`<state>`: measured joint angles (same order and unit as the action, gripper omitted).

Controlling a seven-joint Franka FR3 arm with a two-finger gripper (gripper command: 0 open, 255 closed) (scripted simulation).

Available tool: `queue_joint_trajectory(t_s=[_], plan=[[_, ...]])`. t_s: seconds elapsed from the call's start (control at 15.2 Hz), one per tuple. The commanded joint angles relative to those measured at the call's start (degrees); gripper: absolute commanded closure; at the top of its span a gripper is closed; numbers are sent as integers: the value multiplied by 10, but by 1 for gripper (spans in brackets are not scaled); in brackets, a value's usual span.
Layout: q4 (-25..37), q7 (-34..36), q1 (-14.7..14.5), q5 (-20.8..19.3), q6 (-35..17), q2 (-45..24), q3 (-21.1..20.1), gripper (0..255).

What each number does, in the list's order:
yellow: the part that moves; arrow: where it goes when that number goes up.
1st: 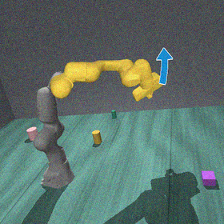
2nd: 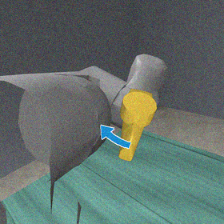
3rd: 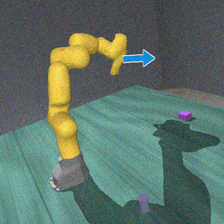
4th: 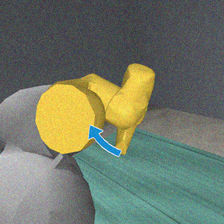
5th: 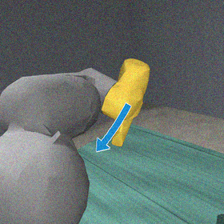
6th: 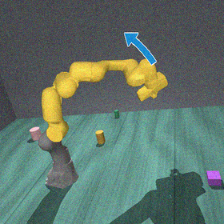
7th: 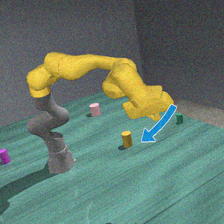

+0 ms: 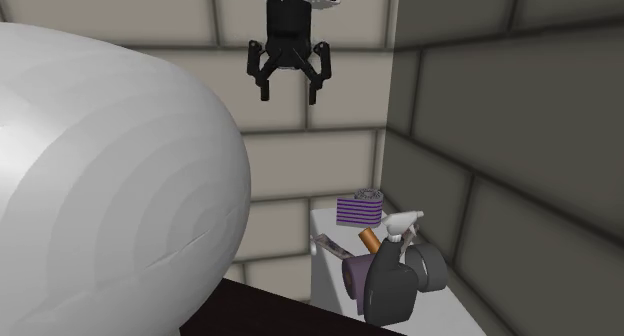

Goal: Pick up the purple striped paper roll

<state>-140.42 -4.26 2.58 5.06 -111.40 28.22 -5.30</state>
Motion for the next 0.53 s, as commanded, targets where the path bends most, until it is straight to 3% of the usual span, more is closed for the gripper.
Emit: queue_joint_trajectory(t_s=[0.0, 0.46], plan=[[7, 8, 7, -4, -37, -43, -1, 0], [50, 44, 26, -24, -145, -193, -4, 0]])
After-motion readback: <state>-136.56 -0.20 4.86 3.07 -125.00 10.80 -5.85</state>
